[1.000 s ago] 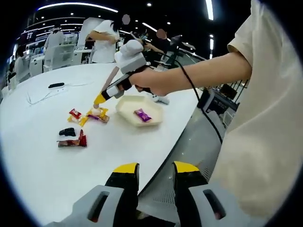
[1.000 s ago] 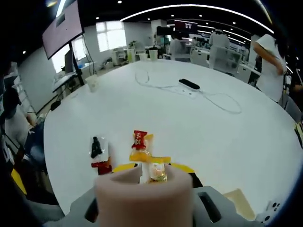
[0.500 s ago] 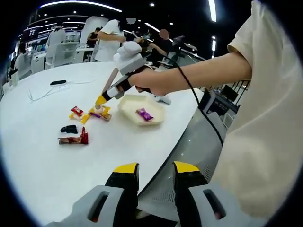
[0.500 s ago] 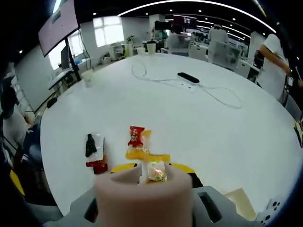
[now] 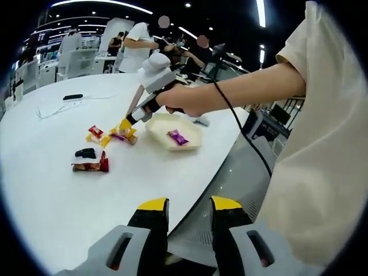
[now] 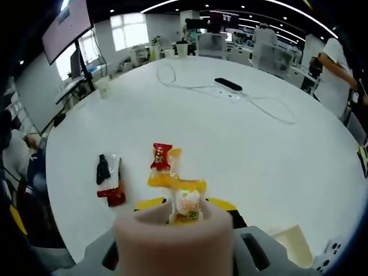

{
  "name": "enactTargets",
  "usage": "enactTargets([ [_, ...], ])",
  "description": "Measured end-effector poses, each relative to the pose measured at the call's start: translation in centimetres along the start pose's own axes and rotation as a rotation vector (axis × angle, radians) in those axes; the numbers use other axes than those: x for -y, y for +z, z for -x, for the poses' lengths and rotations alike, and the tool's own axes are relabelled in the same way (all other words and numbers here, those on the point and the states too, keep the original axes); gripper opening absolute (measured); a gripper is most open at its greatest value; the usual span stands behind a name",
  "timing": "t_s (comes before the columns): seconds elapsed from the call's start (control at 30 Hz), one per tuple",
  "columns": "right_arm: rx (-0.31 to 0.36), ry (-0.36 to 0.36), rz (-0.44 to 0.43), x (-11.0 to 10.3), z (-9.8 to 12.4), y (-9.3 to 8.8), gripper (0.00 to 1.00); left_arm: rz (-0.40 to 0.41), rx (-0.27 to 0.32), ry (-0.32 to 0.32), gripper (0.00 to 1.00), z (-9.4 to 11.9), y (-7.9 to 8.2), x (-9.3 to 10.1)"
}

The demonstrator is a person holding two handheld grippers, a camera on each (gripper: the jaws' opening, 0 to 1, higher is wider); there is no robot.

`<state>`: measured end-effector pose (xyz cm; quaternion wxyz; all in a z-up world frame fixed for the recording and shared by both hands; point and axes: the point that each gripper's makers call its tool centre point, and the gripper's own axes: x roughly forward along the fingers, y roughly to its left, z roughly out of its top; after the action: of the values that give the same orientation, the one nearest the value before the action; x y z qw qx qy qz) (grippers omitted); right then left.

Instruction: Place the target food into the container with the food tongs after gripping and lifting it, then release it inside without dropping or visibly crushing the food.

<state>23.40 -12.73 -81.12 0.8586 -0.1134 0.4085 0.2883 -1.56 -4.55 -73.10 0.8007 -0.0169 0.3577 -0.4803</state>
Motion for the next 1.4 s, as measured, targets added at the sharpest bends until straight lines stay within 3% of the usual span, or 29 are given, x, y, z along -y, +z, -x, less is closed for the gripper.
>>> enactTargets([
  [0.93,-0.056,0.012,-0.008,-0.4,-2.1,-1.7,0.26,0.015,-0.009,-0.005,0.26,-0.2,-0.5,-0.1],
  [1.2,-0.068,0.013,0.011,-0.5,-2.1,-1.9,0.26,0.036,0.024,0.001,0.27,-0.5,0.5,-0.7],
  [1.4,-0.063,0.013,0.018,-0.5,-2.0,-1.9,0.26,0.023,0.016,-0.014,0.27,-0.6,0.4,-0.2],
])
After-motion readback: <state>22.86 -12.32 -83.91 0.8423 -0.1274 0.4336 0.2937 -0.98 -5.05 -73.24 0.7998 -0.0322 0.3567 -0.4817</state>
